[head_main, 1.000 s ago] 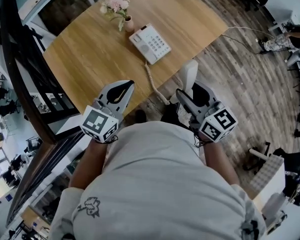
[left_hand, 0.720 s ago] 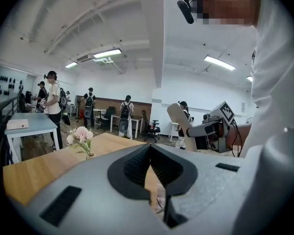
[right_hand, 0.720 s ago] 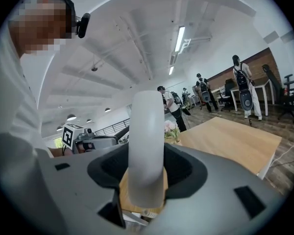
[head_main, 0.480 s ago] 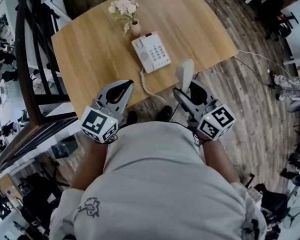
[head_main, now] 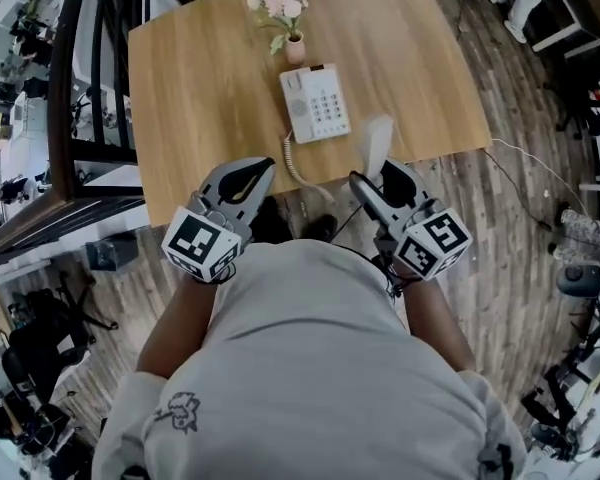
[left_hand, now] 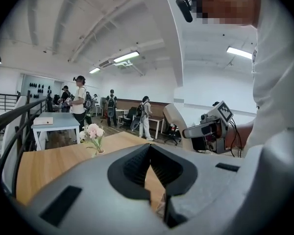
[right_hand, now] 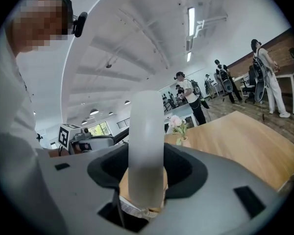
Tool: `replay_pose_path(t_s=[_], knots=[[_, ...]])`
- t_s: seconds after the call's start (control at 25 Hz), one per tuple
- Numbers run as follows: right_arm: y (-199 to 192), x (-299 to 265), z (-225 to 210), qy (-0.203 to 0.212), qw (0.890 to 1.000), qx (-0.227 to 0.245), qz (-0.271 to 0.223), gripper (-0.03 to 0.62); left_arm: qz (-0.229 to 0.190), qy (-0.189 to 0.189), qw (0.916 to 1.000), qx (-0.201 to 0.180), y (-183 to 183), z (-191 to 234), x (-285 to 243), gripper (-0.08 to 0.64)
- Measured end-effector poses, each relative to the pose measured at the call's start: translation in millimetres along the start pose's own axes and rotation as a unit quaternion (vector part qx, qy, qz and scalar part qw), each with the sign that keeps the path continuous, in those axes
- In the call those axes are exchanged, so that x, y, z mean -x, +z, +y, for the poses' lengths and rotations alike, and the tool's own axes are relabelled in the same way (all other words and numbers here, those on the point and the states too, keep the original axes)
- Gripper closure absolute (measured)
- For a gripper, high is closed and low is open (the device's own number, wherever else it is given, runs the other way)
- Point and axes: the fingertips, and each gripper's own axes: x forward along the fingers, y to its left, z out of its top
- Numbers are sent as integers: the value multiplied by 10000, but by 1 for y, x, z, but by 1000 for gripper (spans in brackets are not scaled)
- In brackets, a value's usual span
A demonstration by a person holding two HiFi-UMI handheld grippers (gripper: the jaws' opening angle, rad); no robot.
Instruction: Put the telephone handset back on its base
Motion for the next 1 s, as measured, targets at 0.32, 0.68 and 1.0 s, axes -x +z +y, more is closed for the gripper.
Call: replay_pose_path(t_s=[0.32, 0.68, 1.0], knots=[[-16, -49, -15, 77, 9991, -109, 409, 368, 161, 196, 9994, 249, -21, 44, -5, 554], [-38, -111, -42, -165, 9959, -491, 747, 368, 426, 13, 9983, 388, -42, 109, -15, 554], [-50, -163, -81, -444, 9902, -785, 1066, 368, 670, -188, 9959, 578, -57, 164, -43, 554]])
